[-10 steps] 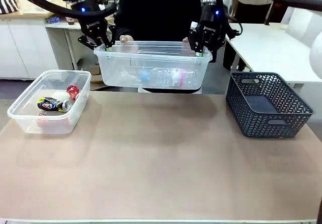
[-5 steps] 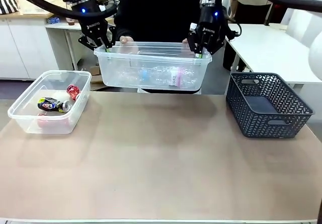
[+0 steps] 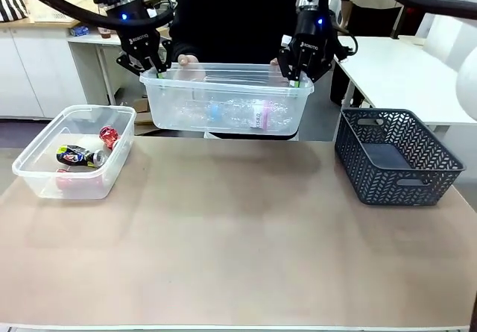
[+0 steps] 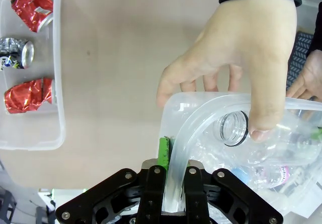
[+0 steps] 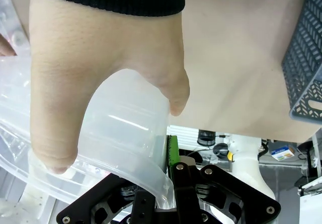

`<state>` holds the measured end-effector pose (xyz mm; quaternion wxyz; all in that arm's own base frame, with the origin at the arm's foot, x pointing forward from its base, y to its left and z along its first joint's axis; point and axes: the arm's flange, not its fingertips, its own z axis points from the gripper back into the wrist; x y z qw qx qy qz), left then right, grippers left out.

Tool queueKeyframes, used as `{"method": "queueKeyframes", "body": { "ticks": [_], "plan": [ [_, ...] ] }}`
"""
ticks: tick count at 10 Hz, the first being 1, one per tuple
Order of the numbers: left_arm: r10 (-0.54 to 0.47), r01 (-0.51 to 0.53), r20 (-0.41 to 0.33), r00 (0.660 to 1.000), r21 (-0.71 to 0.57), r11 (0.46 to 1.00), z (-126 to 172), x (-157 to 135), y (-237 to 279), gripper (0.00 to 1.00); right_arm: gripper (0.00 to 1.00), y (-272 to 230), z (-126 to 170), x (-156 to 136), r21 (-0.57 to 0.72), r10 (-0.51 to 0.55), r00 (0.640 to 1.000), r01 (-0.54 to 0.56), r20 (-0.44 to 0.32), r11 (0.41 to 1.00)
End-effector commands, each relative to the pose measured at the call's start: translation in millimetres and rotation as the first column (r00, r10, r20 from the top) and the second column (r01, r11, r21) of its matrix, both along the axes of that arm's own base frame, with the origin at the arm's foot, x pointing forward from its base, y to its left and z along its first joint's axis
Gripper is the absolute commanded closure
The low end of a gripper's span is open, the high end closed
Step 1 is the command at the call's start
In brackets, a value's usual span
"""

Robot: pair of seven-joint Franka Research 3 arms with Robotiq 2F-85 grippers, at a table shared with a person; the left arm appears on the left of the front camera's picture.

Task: Sort the waste into each basket.
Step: Release the Organizing box you were holding.

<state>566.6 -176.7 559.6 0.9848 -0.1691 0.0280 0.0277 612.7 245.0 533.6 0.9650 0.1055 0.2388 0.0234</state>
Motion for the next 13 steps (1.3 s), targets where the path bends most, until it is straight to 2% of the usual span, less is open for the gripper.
{"method": "queueKeyframes", "body": {
  "ticks": [1,2,3,4,5,6,7,10,11,13],
  "plan": [
    [0.000,0.000,0.003,1.000,0.000,1.000,2.5,1.2,1.6,0.95,0.96,1.8,4.3,-1.7,0.007,0.004,1.000,-0.004,0.002,1.000],
    [0.000,0.000,0.000,1.000,0.000,1.000,0.0,0.0,0.0,0.83,0.96,0.0,0.0,0.0,0.000,0.000,1.000,0.000,0.000,1.000],
    [-0.065,0.064,0.018,0.998,0.049,0.997,2.4,-3.6,-10.7,0.37,0.36,2.0,10.0,-10.3,-0.026,-0.019,0.995,0.022,0.096,0.999],
    [-0.082,0.081,0.024,0.996,0.065,0.995,3.4,-8.2,-17.3,0.26,0.36,4.5,12.7,-18.6,-0.053,-0.048,0.986,0.057,0.160,0.997],
    [-0.085,0.082,0.036,0.996,0.074,0.994,5.0,-12.7,-18.9,0.00,0.00,1.8,13.9,-24.5,-0.057,-0.043,0.983,0.055,0.181,0.997],
    [-0.085,0.081,0.042,0.995,0.080,0.993,5.9,-16.8,-19.4,0.22,0.32,-1.9,15.2,-27.8,-0.051,-0.057,0.979,0.069,0.193,0.996],
    [-0.085,0.081,0.046,0.995,0.079,0.994,5.6,-20.3,-18.1,0.00,0.00,-6.4,16.8,-31.3,-0.050,-0.068,0.976,0.080,0.205,0.996],
    [-0.061,0.055,0.063,0.996,0.089,0.994,9.1,-31.2,-12.0,0.00,0.00,-17.6,19.9,-41.8,-0.047,-0.122,0.964,0.136,0.237,0.990],
    [-0.069,0.062,0.079,0.994,0.086,0.994,14.5,-37.9,-10.0,0.00,0.00,-25.9,28.7,-50.0,-0.040,-0.148,0.953,0.164,0.265,0.986],
    [-0.087,0.074,0.164,0.983,0.085,0.994,29.0,-52.1,-8.3,0.00,0.00,-45.8,60.7,-69.8,-0.023,-0.172,0.918,0.192,0.357,0.981]
  ]
}}
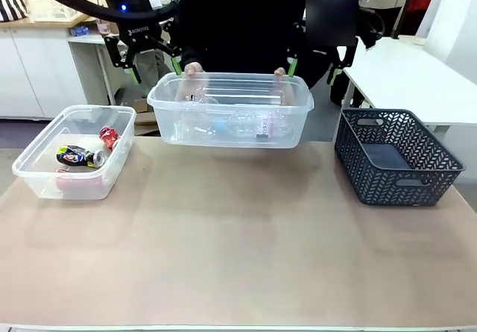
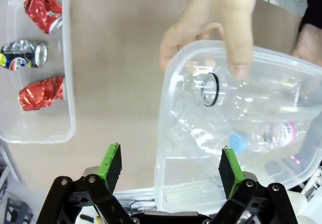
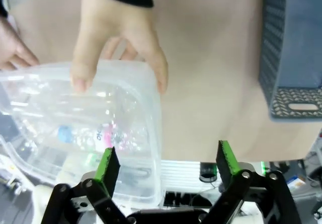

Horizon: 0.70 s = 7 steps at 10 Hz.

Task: Sort the waste into each basket.
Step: Release the Organizing box you were holding.

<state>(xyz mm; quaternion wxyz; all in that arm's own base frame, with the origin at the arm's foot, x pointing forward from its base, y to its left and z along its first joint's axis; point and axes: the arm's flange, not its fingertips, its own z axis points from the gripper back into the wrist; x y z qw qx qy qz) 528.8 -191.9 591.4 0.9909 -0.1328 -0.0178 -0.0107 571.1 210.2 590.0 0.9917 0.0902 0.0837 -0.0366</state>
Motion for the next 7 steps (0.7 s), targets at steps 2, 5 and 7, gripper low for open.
{"method": "queueKeyframes", "body": {
  "ticks": [2,5,7],
  "plan": [
    [-0.086,0.088,0.118,0.989,-0.007,0.996,2.1,-18.1,2.0,0.00,0.00,-12.0,20.6,-30.8,-0.001,-0.026,0.998,0.027,0.055,1.000],
    [-0.009,0.009,0.040,0.999,-0.004,1.000,9.2,-7.0,0.0,0.00,0.00,-8.9,20.8,-12.6,0.002,-0.014,0.999,0.014,0.040,1.000],
    [-0.009,0.009,0.040,0.999,-0.004,1.000,9.2,-7.0,0.0,0.00,0.00,-8.9,20.8,-12.6,0.002,-0.014,0.999,0.014,0.040,1.000]
  ]
}}
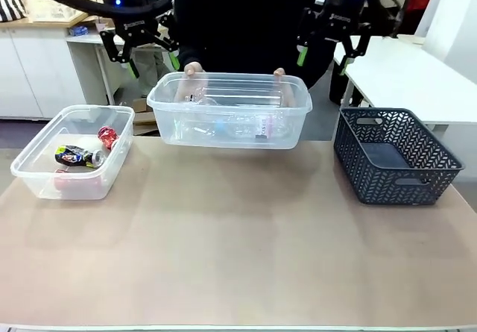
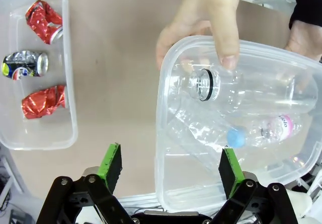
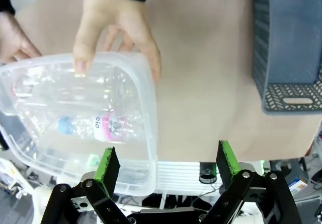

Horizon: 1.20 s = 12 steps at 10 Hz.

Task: Sort the waste into each basket.
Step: Release the Organizing box you were holding.

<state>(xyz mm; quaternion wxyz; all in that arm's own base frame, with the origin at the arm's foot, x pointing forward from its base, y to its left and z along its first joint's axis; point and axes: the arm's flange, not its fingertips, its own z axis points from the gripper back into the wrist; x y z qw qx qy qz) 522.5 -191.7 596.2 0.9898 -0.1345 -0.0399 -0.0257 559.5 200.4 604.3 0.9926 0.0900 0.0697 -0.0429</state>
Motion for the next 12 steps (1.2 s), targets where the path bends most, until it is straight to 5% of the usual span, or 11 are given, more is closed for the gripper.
{"method": "queueKeyframes", "body": {
  "ticks": [1,7,8,11,12],
  "plan": [
    [0.015,-0.015,-0.008,1.000,-0.001,1.000,4.5,-0.7,-0.2,0.00,0.00,0.9,6.4,-1.0,0.004,0.001,1.000,-0.001,0.013,1.000],
    [0.015,-0.015,-0.008,1.000,-0.001,1.000,4.5,-0.7,-0.2,0.00,0.00,0.2,4.4,0.0,0.003,0.000,1.000,0.000,0.009,1.000],
    [0.000,0.000,0.001,1.000,0.000,1.000,1.3,-0.1,-0.2,0.00,0.00,4.6,15.6,-17.4,0.024,0.083,0.996,-0.084,0.035,0.996],
    [-0.083,0.104,0.097,0.992,-0.229,0.968,40.4,-123.7,29.7,0.00,0.00,-86.3,32.3,-124.3,0.330,0.210,0.978,-0.204,0.017,0.922],
    [-0.140,0.166,0.107,0.984,-0.302,0.939,41.0,-156.3,39.7,0.00,0.00,-108.3,28.6,-149.9,0.421,0.171,0.985,-0.159,0.010,0.893]
  ]
}}
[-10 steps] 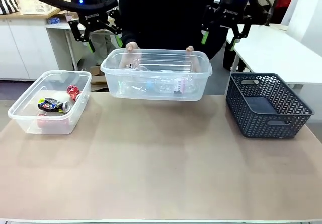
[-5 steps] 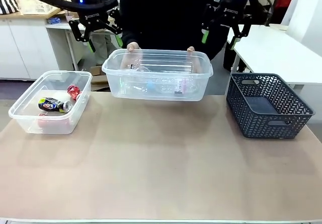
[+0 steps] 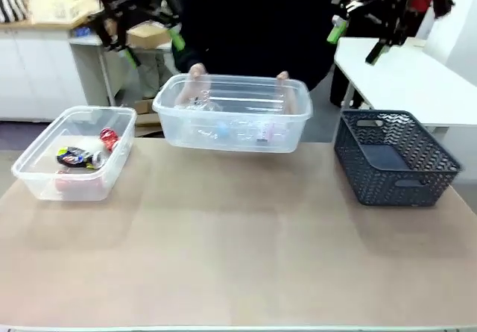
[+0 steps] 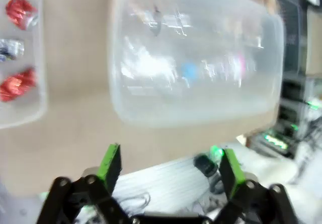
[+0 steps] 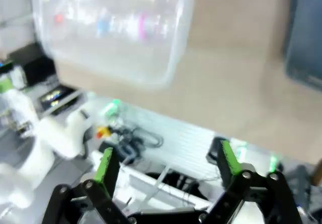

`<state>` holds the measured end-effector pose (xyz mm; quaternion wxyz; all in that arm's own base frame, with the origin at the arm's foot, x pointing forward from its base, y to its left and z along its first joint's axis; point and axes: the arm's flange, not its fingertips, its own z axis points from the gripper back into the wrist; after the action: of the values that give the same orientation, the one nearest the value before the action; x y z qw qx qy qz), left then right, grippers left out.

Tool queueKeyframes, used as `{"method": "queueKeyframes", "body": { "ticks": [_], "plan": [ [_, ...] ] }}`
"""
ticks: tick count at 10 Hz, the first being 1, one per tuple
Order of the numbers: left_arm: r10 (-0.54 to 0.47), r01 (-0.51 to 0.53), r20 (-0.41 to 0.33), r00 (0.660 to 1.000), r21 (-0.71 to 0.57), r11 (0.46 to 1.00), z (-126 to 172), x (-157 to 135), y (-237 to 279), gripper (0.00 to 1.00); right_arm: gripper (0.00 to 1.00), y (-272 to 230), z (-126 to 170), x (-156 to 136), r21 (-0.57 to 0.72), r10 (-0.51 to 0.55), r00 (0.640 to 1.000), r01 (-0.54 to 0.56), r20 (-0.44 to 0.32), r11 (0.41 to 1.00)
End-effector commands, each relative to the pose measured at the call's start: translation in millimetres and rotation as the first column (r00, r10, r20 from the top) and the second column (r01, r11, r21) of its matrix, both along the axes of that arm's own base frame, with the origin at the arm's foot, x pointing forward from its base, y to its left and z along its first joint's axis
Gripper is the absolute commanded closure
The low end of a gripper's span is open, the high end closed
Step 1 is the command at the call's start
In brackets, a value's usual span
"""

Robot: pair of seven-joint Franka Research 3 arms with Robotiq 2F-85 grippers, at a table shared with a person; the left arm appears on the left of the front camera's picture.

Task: Sort the waste into each basket.
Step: Release the Organizing box you were holding.

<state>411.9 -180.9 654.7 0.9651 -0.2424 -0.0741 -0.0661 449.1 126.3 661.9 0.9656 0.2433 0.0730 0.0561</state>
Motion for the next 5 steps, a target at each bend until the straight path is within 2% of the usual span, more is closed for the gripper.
{"method": "queueKeyframes", "body": {
  "ticks": [1,2,3,4,5],
  "plan": [
    [-0.137,0.143,0.040,0.990,-0.185,0.972,-18.5,-70.5,40.3,0.00,0.00,-56.6,-32.3,-62.8,0.242,-0.043,0.994,0.067,-0.103,0.968],
    [-0.182,0.199,0.081,0.980,-0.306,0.931,-19.9,-90.8,64.4,0.00,0.00,-88.2,-38.3,-86.6,0.416,-0.105,0.980,0.167,-0.169,0.894],
    [-0.171,0.203,0.111,0.979,-0.432,0.879,-24.7,-96.6,91.0,0.00,0.00,-115.8,-49.4,-101.3,0.562,-0.158,0.962,0.259,-0.222,0.786],
    [-0.168,0.205,0.118,0.979,-0.579,0.789,-31.4,-91.8,119.4,0.00,0.00,-139.0,-61.9,-113.1,0.650,-0.220,0.927,0.371,-0.304,0.663],
    [-0.120,0.179,0.133,0.984,-0.724,0.666,-38.7,-83.6,149.5,0.00,0.00,-160.6,-73.9,-127.3,0.729,-0.269,0.895,0.447,-0.357,0.518]
  ]
}}
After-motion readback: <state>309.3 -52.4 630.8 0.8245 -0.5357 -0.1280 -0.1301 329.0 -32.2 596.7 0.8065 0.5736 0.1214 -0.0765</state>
